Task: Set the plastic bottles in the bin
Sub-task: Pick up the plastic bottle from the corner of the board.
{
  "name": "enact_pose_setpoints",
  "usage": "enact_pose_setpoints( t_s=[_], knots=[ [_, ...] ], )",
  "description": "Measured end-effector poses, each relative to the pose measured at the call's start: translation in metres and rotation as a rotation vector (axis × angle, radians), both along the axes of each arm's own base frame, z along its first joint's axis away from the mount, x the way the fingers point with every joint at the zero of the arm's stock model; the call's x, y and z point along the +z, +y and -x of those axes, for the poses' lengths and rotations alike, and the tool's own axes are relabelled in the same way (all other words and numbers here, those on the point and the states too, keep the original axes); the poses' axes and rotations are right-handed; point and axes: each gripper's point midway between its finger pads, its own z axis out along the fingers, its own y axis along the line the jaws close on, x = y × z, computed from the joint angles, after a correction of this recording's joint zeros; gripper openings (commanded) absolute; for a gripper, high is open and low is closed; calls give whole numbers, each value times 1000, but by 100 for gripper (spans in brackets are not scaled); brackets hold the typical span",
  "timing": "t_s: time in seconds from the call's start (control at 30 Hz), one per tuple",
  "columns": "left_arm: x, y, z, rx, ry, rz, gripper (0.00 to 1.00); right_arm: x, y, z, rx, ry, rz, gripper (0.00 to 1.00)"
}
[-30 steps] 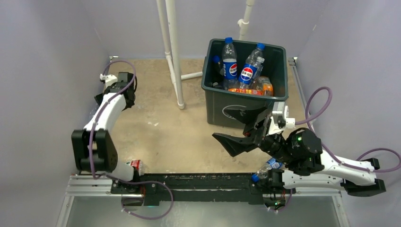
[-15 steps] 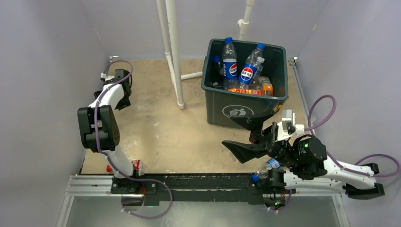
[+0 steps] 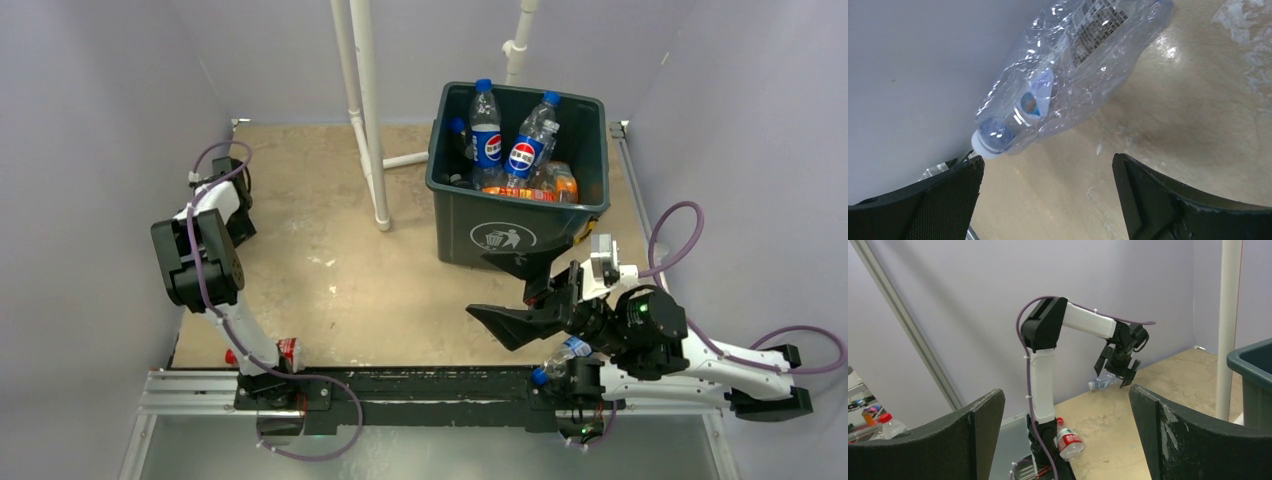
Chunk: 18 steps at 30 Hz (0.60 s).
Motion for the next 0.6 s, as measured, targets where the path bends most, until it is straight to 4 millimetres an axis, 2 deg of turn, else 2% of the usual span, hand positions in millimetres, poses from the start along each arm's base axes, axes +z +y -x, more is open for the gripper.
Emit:
enact_pose_setpoints(
  t_s=[0.2,0.6],
  knots=[
    [-20,11,-6,-18,41,44,97,-3,2,1,9,6,5,99],
    [-22,22,-22,-33,-28,67,98,-6,3,2,13,8,11,99]
  ],
)
